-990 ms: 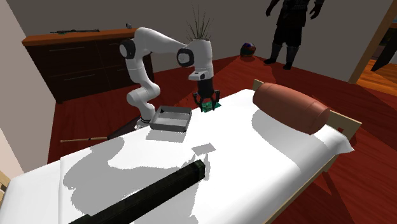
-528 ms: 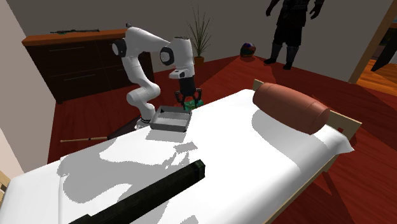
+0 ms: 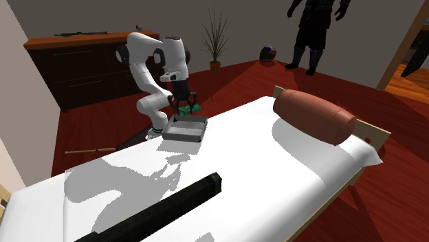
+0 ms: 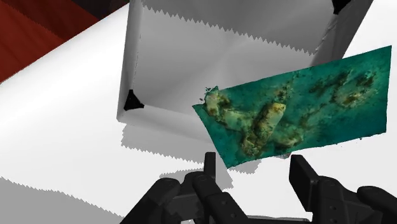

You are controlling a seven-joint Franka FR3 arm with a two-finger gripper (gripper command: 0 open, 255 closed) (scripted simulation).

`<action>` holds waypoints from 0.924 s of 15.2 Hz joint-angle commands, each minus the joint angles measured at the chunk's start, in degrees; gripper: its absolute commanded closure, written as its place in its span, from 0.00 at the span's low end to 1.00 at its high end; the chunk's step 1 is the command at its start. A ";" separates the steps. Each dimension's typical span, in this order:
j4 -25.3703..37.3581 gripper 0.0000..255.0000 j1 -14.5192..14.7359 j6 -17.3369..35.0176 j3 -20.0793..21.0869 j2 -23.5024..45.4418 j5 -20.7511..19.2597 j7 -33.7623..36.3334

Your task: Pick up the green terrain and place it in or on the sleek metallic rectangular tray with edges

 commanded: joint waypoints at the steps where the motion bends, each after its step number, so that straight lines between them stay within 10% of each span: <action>1: -2.39 1.00 -0.64 -1.38 -1.50 -3.92 -0.69 -1.84; 14: -12.24 1.00 -0.96 7.39 -2.04 -4.98 -1.42 -1.25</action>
